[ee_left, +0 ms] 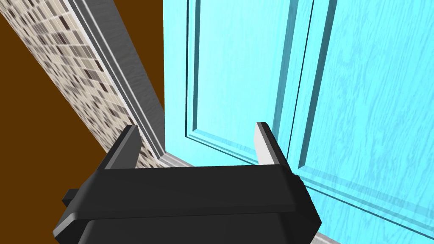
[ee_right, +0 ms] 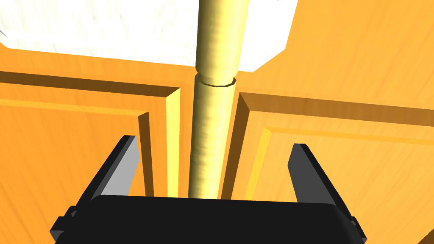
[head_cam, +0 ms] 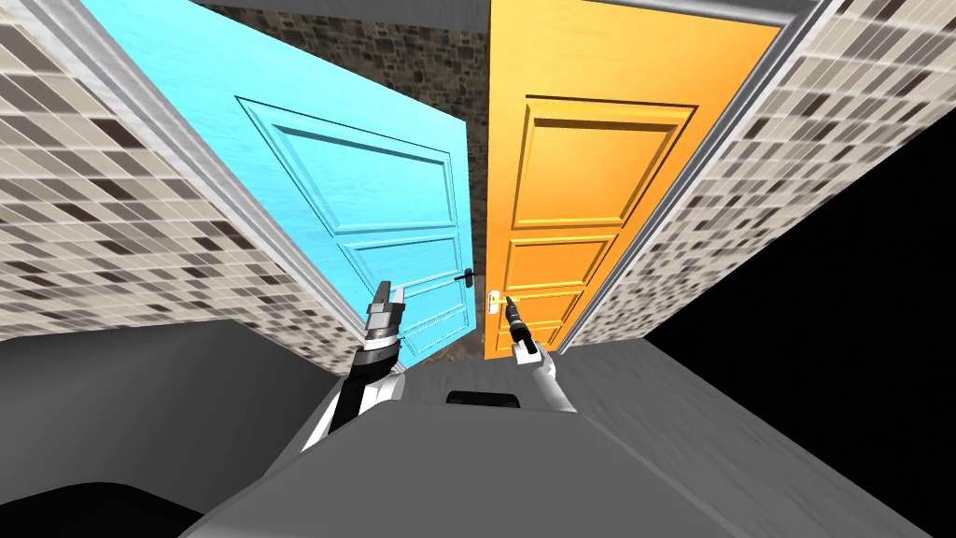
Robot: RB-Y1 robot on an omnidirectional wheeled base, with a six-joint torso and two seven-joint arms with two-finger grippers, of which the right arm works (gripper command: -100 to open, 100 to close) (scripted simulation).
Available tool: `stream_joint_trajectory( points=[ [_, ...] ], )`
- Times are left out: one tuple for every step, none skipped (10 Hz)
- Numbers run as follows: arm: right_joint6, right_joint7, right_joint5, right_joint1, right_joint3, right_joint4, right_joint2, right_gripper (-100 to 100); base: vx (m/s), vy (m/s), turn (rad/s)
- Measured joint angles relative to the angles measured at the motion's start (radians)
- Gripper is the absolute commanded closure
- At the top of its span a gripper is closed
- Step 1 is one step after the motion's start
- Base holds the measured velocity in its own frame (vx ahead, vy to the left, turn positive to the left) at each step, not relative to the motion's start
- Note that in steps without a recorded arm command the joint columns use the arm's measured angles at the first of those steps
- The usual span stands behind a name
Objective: Push the door open
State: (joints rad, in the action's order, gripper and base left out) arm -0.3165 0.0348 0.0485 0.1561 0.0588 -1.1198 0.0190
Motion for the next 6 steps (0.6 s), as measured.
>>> stream_joint_trajectory(
  points=[
    [-0.004,-0.001,-0.001,0.006,-0.004,0.010,-0.012,-100,0.195,0.039,0.023],
    [-0.006,-0.001,-0.001,0.005,-0.006,0.011,-0.027,-100,0.083,0.027,0.002],
    [-0.006,-0.001,-0.001,0.005,-0.006,0.011,-0.028,100,-0.010,-0.006,-0.003],
    [-0.006,-0.001,-0.001,0.006,-0.006,0.011,-0.027,100,-0.023,-0.012,0.009],
    [-0.007,-0.001,-0.002,0.010,-0.007,0.008,-0.027,100,-0.012,-0.008,0.016],
    [-0.006,0.000,-0.002,0.011,-0.007,0.009,-0.027,100,0.000,0.000,0.000]
  ],
)
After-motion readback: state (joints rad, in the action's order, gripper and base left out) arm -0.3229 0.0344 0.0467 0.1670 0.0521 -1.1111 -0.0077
